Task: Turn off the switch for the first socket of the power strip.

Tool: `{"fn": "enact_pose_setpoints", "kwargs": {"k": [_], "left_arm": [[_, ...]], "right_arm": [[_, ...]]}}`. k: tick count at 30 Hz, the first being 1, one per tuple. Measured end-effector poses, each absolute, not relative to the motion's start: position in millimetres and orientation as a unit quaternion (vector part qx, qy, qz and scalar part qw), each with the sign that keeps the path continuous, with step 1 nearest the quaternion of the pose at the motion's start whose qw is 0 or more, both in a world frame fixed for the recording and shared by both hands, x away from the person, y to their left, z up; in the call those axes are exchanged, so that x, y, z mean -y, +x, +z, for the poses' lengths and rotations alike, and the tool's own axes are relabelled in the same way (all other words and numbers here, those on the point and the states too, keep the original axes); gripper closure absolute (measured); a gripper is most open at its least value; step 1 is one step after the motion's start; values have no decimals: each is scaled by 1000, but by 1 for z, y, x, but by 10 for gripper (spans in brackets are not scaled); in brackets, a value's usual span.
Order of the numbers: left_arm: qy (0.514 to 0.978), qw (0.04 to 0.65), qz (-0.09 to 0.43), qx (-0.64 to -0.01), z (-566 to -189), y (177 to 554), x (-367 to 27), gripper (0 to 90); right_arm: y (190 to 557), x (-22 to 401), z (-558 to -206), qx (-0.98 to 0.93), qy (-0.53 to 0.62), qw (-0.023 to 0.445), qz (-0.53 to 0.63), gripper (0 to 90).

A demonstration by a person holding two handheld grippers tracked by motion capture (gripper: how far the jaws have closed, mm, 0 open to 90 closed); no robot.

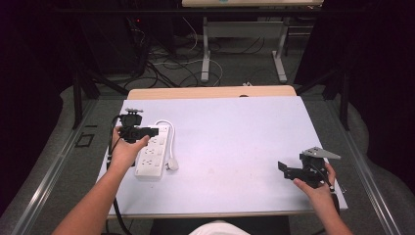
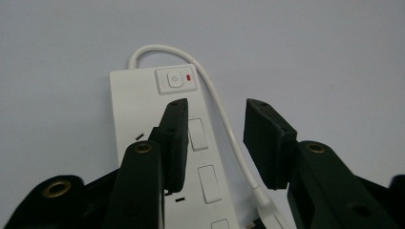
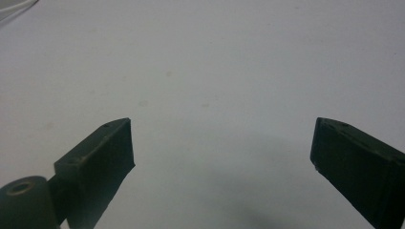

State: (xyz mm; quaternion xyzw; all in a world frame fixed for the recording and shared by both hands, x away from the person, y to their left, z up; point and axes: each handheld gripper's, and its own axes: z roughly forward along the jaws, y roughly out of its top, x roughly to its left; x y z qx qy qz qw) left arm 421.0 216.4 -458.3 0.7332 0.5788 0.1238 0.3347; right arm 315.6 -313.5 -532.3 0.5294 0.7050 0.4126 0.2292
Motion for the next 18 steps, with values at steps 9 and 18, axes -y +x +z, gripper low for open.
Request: {"fn": "enact_pose_setpoints", "kwargs": {"k": [9,18], "left_arm": [[731,321,118,-591,-463,428,-213,687],[732,303,103,-601,-468,434,-211,764]], "right_arm": [[316,314,-533,-704,529,232,413,73],[316,315,-533,-706,528,226,414,74]]}}
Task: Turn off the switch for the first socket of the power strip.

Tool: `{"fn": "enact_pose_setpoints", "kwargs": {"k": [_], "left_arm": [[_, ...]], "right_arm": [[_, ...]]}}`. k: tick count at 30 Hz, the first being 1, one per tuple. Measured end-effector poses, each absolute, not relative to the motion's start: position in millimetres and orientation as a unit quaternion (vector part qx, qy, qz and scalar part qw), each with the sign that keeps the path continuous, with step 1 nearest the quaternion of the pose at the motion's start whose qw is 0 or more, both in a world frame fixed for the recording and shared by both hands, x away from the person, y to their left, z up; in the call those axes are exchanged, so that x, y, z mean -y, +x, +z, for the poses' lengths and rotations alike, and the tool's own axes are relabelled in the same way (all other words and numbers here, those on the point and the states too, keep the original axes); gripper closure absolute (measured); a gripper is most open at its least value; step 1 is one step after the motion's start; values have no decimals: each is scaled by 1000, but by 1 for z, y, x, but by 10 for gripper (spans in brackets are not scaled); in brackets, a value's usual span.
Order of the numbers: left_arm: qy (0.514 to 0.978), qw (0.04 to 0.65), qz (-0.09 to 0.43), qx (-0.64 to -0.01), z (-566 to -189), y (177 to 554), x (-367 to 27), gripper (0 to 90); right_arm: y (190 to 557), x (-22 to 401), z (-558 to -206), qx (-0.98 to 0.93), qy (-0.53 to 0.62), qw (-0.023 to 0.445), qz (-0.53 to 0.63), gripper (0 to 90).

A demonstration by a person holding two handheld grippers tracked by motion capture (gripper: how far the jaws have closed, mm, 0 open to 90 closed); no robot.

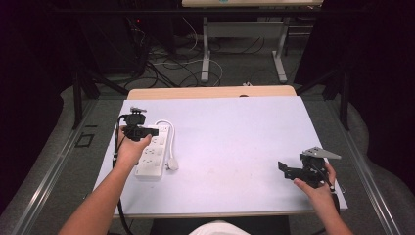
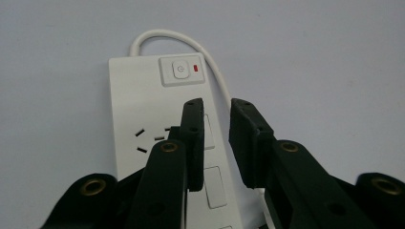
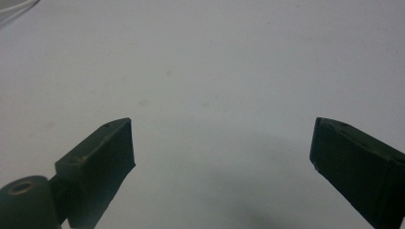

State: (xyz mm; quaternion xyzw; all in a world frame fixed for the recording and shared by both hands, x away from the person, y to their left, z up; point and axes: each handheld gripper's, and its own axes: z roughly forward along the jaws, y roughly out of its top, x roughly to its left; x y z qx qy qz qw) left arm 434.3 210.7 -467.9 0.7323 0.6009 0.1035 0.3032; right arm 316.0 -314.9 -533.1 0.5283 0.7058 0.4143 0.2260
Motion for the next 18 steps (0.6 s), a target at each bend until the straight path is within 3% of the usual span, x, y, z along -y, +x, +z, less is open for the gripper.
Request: {"fn": "enact_pose_setpoints", "kwargs": {"k": [18], "left_arm": [[729,286,91,-615,-481,443,-209,882]], "right_arm": [[316,315,-534,-705,530,223,415,76]]}}
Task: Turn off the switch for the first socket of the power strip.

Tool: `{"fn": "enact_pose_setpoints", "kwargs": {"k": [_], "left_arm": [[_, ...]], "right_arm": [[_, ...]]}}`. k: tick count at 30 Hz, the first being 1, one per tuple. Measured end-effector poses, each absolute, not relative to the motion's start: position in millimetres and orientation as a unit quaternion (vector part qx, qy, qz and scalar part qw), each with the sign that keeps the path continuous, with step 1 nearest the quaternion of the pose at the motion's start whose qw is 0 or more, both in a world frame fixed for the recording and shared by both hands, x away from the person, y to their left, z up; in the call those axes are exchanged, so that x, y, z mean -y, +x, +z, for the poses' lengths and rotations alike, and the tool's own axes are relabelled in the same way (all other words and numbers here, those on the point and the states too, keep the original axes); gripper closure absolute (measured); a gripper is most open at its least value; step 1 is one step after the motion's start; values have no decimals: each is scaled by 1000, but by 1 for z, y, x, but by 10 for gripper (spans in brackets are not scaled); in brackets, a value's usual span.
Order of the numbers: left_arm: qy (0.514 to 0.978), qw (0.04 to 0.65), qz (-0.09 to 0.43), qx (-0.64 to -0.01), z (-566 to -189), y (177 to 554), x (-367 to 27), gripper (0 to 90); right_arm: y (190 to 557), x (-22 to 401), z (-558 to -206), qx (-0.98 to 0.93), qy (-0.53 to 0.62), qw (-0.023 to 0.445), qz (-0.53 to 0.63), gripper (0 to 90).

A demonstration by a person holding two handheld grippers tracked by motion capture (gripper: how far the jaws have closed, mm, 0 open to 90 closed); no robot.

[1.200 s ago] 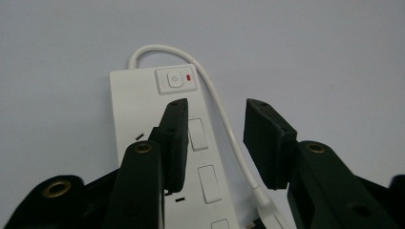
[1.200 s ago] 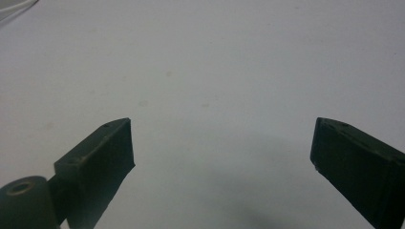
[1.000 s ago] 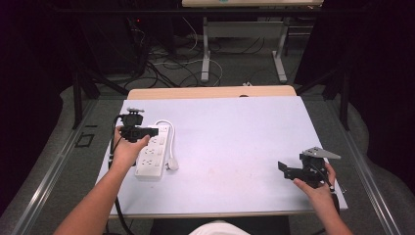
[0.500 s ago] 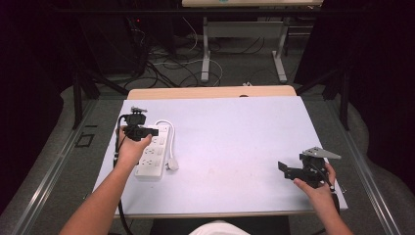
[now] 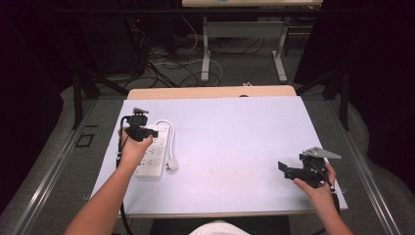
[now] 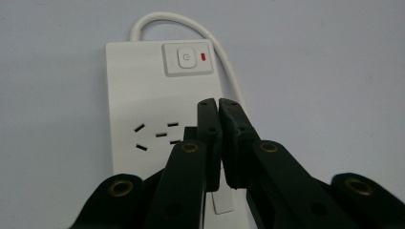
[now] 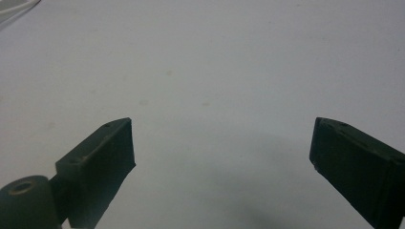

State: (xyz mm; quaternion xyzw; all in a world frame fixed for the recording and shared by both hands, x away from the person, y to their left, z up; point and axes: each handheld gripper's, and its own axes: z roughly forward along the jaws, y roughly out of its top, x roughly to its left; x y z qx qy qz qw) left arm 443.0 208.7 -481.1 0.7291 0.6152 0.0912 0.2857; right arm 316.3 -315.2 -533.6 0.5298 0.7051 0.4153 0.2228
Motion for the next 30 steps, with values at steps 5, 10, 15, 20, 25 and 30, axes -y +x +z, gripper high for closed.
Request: {"fn": "enact_pose_setpoints", "kwargs": {"k": [5,10,15,20,25,30], "left_arm": [[734,282,86,-612,-483,445,-207,897],[733,275,89,-616,-487,447,-202,900],[732,269,88,-619,-490,449,-198,900],[737,260,84,-618,-492,450,-195,900],[737,252,82,-621,-494,452,-193,900],[737,253,84,-621,-497,453,-191,900]], "right_arm": [[316,315,-534,-705,530,223,416,77],[317,315,-534,-705,530,221,416,77],[317,316,-534,-705,530,220,416,78],[317,316,-534,-705,530,219,416,79],[317,315,-534,-704,533,218,416,80],[317,315,-534,-704,533,218,416,80]]}}
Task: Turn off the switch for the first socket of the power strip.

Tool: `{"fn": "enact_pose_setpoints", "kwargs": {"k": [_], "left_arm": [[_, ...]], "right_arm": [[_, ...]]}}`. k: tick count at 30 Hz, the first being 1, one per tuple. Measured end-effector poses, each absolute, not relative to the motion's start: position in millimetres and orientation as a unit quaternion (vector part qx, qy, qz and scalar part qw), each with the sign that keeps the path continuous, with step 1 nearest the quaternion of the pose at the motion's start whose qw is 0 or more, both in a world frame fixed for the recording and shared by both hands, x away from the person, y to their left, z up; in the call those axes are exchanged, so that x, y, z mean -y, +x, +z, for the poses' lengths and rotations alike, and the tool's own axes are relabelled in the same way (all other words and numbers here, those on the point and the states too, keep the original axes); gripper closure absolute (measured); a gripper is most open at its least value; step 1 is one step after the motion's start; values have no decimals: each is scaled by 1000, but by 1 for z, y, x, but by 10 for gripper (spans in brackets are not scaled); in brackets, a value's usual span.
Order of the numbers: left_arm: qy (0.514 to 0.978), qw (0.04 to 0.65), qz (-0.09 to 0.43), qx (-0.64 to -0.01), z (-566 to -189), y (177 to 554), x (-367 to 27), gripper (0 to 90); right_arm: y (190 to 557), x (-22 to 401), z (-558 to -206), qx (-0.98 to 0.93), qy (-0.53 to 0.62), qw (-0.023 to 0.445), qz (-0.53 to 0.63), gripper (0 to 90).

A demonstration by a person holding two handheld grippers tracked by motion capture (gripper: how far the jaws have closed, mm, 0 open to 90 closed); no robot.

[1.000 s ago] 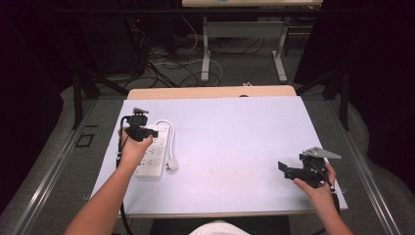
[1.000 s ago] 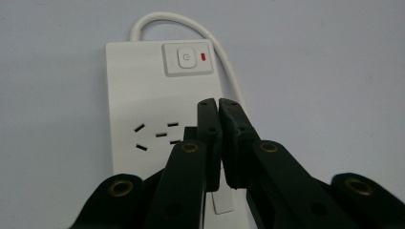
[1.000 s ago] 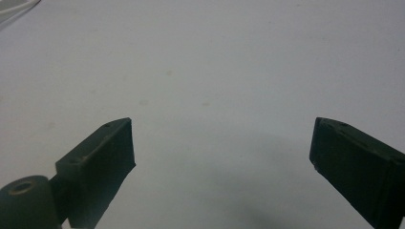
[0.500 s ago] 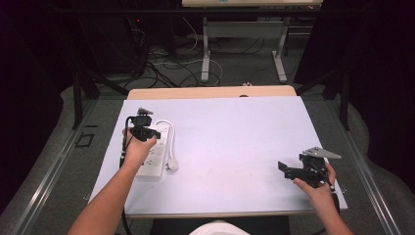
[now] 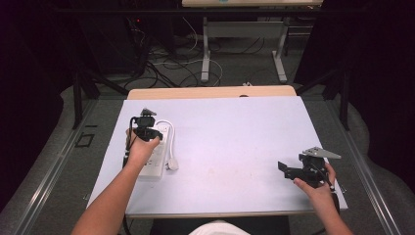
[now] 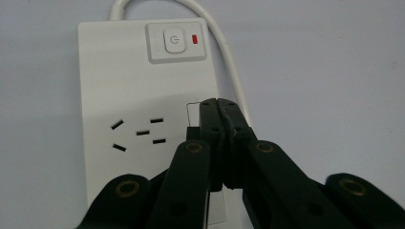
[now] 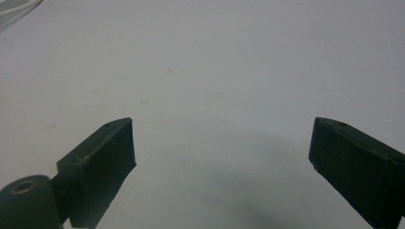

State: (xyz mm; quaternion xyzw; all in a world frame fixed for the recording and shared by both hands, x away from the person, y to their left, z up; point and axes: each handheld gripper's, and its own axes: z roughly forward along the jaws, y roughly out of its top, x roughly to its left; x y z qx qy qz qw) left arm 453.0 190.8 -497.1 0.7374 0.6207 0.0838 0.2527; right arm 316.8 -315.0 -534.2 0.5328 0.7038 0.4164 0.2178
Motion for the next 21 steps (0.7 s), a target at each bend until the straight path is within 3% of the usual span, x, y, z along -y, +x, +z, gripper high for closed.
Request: {"fn": "enact_pose_setpoints", "kwargs": {"k": [21], "left_arm": [[737,243,73,-626,-509,453,-190,900]], "right_arm": [[317,316,-535,-705,531,218,416,82]]}}
